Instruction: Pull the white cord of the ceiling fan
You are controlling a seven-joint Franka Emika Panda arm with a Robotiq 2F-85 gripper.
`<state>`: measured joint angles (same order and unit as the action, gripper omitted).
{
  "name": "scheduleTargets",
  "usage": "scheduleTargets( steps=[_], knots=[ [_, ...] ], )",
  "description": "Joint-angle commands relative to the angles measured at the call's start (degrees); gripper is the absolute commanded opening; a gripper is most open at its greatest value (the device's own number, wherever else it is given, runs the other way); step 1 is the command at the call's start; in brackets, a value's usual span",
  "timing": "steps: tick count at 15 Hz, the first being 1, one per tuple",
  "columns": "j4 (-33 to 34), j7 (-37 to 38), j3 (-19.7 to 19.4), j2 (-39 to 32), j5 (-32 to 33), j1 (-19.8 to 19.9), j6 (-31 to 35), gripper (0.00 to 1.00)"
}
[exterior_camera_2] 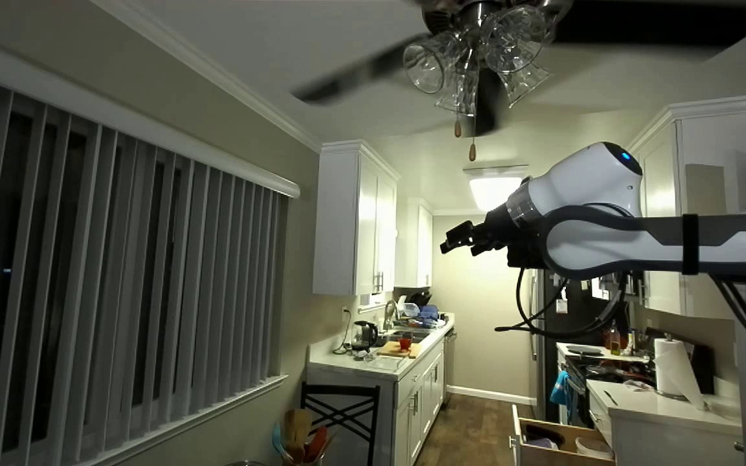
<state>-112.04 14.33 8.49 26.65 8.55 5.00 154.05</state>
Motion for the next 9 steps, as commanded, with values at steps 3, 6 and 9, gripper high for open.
scheduleTargets(
  steps=[3,6,9],
  knots=[
    [10.2,6.0,2.9,-1.9,4.6,7.6,4.9,1.0],
    [18.3,10.4,6.3,-5.1,9.2,14.6,8.3,1.0],
    [24.5,13.8,10.1,-7.9,13.5,20.0,8.5,1.0]
  ],
)
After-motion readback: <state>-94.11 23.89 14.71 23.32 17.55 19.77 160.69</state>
